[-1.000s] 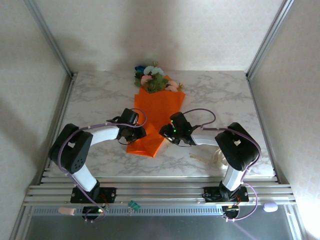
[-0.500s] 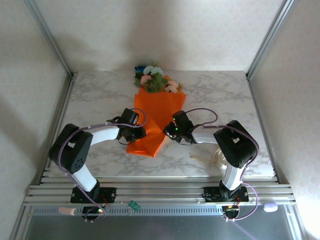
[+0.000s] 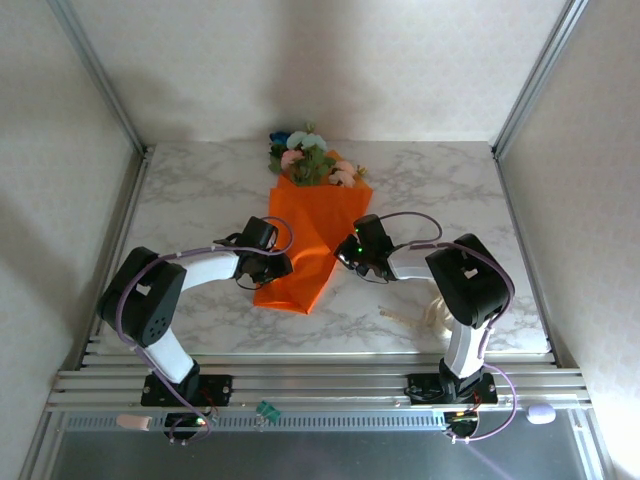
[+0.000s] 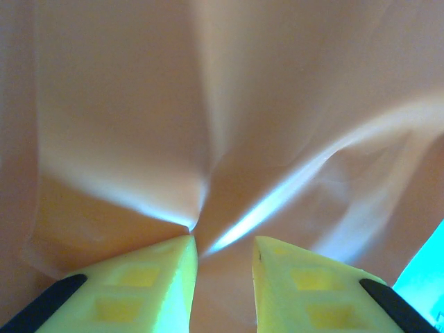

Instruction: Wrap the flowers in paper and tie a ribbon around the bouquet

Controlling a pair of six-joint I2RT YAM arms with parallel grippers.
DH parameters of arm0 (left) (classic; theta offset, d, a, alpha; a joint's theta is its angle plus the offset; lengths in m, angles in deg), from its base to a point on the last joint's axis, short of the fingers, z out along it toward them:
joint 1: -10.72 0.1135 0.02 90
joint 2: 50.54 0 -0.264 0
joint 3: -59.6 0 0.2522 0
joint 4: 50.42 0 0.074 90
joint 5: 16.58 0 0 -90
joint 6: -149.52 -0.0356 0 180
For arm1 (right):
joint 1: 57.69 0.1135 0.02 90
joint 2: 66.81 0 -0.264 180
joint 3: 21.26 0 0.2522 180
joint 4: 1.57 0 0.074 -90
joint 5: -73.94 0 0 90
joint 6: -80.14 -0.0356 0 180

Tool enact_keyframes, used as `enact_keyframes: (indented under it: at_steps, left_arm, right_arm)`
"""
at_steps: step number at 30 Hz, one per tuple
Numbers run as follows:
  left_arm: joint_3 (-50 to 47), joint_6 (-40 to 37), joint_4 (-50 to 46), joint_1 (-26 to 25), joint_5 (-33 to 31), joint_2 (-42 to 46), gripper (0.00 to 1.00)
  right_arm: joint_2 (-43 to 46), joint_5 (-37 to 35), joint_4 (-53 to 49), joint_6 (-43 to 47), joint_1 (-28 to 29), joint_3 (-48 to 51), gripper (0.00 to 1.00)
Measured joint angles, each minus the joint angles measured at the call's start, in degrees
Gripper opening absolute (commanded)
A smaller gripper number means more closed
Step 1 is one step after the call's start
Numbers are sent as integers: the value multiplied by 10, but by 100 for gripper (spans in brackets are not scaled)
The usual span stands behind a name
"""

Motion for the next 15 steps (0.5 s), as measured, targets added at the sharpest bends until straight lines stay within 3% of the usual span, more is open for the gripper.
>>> enact_keyframes:
  at_steps: [1,3,7,9,12,15]
  left_arm:
    - [0,0,1,0,0,0,26]
    - [0,0,1,0,0,0,26]
    - [1,0,0,0,0,-1,26]
    - [2,0,0,0,0,-1,25]
    - [2,0,-1,0,0,-2,25]
    - [3,-1,-1,0,0,-2,25]
  right_arm:
    - [0,0,0,0,-1,0,20]
    - [0,-1,4,-2,-3,0,34]
    - [0,-3,21,2,-16,-6,35]
    - [-6,-5,25,2,-27,-9,27]
    - [-26,-2,28,4,-38,-23,1]
    - [-35,3,31,2,-41,-30,0]
